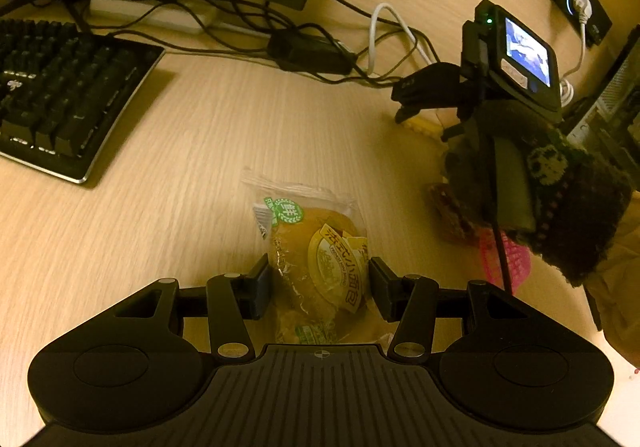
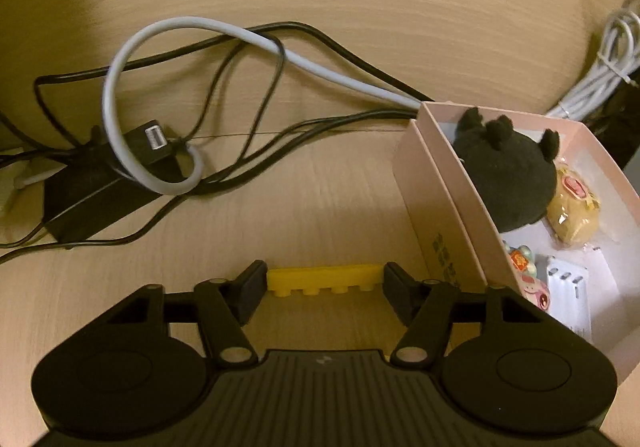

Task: Organize objects
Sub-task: 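Grasp the yellow toy brick with the right tool while the left tool holds the bread bag, then carry the bread bag into the pink box with the left tool while the right tool holds the brick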

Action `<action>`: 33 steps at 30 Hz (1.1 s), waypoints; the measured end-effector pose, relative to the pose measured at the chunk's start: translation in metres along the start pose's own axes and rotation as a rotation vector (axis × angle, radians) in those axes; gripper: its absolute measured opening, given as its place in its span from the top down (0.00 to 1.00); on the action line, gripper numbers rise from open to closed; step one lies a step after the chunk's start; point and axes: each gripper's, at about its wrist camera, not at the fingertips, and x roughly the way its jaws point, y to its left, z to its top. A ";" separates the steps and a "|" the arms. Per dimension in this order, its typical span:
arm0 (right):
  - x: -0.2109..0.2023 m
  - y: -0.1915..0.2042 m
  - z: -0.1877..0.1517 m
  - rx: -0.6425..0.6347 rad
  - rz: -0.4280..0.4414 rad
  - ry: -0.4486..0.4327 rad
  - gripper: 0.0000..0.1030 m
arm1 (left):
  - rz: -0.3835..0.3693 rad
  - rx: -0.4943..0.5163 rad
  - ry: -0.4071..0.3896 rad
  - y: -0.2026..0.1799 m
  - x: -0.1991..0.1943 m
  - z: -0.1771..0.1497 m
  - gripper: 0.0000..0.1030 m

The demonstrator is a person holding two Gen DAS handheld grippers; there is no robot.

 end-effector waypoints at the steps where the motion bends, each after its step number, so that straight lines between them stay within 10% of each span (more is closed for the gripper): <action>1: -0.003 0.001 -0.001 -0.020 0.005 -0.007 0.39 | -0.001 -0.001 0.001 0.000 0.000 0.000 0.47; 11: -0.101 -0.018 -0.034 -0.143 0.176 -0.088 0.39 | 0.033 0.033 0.001 -0.008 0.000 -0.002 0.47; 18: -0.166 -0.060 -0.098 -0.309 0.138 -0.145 0.38 | 0.058 0.034 0.006 -0.013 0.001 -0.002 0.47; 33: -0.154 -0.210 -0.180 -0.354 0.148 -0.084 0.38 | 0.071 0.084 0.100 -0.091 0.002 -0.015 0.48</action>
